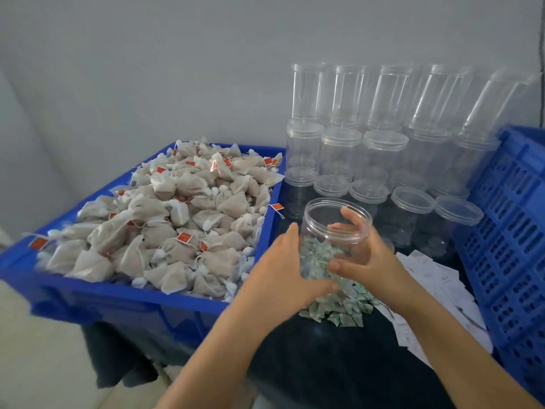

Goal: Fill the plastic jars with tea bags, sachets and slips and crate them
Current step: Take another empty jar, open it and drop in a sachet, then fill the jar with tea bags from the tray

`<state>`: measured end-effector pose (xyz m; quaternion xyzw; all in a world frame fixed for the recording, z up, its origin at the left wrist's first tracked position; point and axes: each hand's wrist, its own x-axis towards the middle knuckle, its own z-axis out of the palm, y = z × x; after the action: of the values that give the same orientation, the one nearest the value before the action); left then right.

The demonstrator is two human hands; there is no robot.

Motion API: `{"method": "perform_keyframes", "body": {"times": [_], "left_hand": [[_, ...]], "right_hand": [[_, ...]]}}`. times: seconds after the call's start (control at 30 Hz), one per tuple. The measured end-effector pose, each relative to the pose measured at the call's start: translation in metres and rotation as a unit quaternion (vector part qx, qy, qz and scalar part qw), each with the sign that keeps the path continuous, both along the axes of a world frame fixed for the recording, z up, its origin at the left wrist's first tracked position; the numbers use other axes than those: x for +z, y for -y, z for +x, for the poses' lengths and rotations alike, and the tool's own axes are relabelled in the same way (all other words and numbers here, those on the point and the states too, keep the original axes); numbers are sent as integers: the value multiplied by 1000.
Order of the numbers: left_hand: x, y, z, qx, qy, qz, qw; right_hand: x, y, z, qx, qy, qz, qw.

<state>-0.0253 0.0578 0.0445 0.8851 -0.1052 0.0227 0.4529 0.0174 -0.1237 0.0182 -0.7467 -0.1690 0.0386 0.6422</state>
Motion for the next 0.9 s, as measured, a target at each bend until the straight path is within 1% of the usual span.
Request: {"method": "perform_keyframes", "body": {"times": [0.03, 0.1, 0.17, 0.23, 0.27, 0.3, 0.37, 0.5, 0.6, 0.7, 0.8, 0.9], "left_hand": [[10, -18, 1, 9, 11, 44, 999], [30, -50, 8, 42, 49, 95, 993], [39, -75, 22, 92, 64, 166, 980], [34, -91, 39, 125, 37, 279, 951], [28, -95, 46, 127, 18, 322, 938], [21, -97, 51, 121, 4, 347, 930], [11, -96, 58, 106, -16, 365, 925], [2, -93, 67, 111, 1, 433, 895], [7, -91, 69, 117, 12, 442, 889], [15, -91, 68, 120, 47, 423, 897], [31, -93, 65, 121, 93, 361, 920], [49, -92, 61, 117, 121, 295, 940]], "right_hand": [[-5, -2, -2, -6, 4, -4, 1000], [-19, -9, -9, -13, 8, -26, 1000], [-35, -17, -16, -21, 6, -44, 999], [-55, -27, -24, -18, 3, -38, 999], [-65, -32, -28, -17, 1, -32, 999], [-75, -37, -31, -20, -2, -22, 1000], [-90, -43, -36, -35, -6, -1, 999], [-104, -51, -41, -64, 28, -8, 998], [-108, -54, -42, -85, 45, -2, 995], [-110, -55, -40, -87, 58, -1, 994], [-112, -55, -39, -92, 62, 0, 994], [-114, -55, -39, -94, 65, 1, 993]]}}
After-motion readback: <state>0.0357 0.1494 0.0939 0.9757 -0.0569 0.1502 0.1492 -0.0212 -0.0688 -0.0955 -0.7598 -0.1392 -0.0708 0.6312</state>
